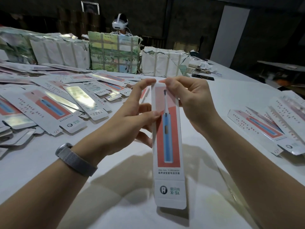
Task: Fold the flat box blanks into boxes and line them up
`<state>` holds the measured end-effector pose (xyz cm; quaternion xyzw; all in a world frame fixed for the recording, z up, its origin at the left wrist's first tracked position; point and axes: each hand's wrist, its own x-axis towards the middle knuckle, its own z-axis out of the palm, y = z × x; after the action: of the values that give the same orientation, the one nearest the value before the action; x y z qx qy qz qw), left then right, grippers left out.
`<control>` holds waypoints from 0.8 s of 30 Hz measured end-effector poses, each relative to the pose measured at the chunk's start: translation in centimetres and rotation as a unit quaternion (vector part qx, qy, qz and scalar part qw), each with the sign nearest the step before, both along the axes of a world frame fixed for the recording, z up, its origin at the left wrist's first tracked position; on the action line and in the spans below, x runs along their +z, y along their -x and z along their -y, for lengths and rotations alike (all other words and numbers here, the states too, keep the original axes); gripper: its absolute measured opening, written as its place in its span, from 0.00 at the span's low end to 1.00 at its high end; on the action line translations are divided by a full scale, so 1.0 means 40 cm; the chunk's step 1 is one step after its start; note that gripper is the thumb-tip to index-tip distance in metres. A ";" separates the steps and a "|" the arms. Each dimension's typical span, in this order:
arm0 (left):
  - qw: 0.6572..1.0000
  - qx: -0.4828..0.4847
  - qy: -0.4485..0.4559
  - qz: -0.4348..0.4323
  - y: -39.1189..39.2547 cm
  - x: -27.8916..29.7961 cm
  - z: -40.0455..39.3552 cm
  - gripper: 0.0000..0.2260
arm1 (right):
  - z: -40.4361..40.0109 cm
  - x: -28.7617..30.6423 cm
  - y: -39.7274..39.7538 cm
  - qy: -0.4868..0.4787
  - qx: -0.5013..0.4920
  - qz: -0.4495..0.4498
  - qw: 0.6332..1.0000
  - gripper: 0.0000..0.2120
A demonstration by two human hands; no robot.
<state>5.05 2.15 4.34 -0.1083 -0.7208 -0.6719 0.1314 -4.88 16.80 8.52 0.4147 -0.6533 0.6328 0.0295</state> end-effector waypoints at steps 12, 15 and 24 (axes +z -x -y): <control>0.989 0.126 -0.022 -0.071 0.004 0.007 -0.005 0.27 | 0.004 0.009 -0.019 -0.232 -0.087 -0.216 0.944 0.31; 0.997 0.045 -0.052 -0.030 0.001 0.006 -0.004 0.26 | -0.009 0.024 -0.011 -0.296 -0.085 -0.201 0.930 0.38; 0.992 0.094 0.057 -0.062 0.014 -0.030 0.034 0.25 | -0.171 -0.023 0.230 -0.537 -0.323 -0.052 0.778 0.24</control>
<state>4.48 0.80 3.16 -0.0883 -0.7555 -0.6064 0.2319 -14.08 23.63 7.61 0.1602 -0.9801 0.1106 0.0388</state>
